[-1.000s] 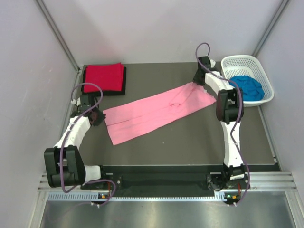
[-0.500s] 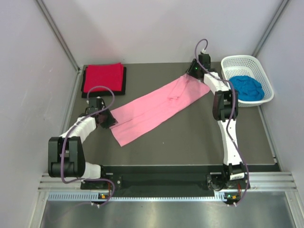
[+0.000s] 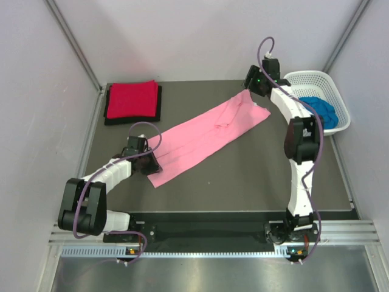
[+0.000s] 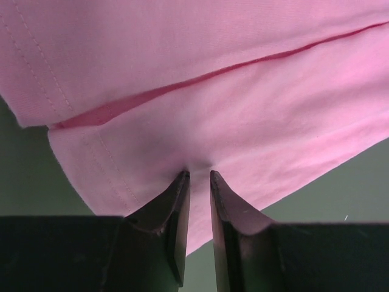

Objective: Fold and stack the t-shirts
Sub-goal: Fold the tshirt

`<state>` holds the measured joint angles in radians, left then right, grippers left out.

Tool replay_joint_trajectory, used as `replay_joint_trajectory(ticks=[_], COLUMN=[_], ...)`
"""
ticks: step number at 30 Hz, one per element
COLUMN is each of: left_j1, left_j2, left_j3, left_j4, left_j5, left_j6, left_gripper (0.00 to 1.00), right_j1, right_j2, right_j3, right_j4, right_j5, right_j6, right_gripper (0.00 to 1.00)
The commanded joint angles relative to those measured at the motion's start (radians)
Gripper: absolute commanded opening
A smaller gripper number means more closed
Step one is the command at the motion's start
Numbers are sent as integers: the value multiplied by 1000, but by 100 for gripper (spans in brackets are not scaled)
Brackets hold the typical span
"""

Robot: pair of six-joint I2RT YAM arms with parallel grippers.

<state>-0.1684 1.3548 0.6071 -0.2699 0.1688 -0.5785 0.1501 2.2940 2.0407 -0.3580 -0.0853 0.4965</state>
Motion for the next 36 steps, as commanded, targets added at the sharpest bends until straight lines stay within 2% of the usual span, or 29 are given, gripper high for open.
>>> replay_joint_trajectory(ticks=[1, 4, 7, 11, 19, 22, 26, 30, 36], left_j1=[-2, -2, -2, -8, -19, -26, -31, -29, -31], left_j2=[-32, -7, 17, -54, -272, -319, -375, -384, -385], left_j3=[-56, -79, -101, -153, -175, -147, -37, 127, 197], left_j4=[55, 43, 18, 14, -91, -129, -199, -259, -261], left_j5=[18, 31, 29, 38, 8, 29, 55, 70, 101], left_j6=[-49, -84, -96, -107, -149, -179, -181, -162, -161], left_gripper=[25, 26, 24, 18, 19, 19, 20, 21, 21], right_j1=[6, 2, 3, -7, -53, -78, -118, -136, -141], right_j2=[-191, -286, -405, -436, -421, -407, -367, -324, -249], right_j3=[-104, -244, -521, -625, -697, -705, -692, -666, -608], right_j4=[-25, -32, 71, 94, 139, 149, 186, 227, 234], right_j5=[65, 75, 46, 79, 170, 203, 203, 171, 157], right_j6=[0, 37, 74, 80, 106, 117, 135, 139, 122], right_gripper=[64, 65, 65, 64, 59, 53, 48, 48, 47])
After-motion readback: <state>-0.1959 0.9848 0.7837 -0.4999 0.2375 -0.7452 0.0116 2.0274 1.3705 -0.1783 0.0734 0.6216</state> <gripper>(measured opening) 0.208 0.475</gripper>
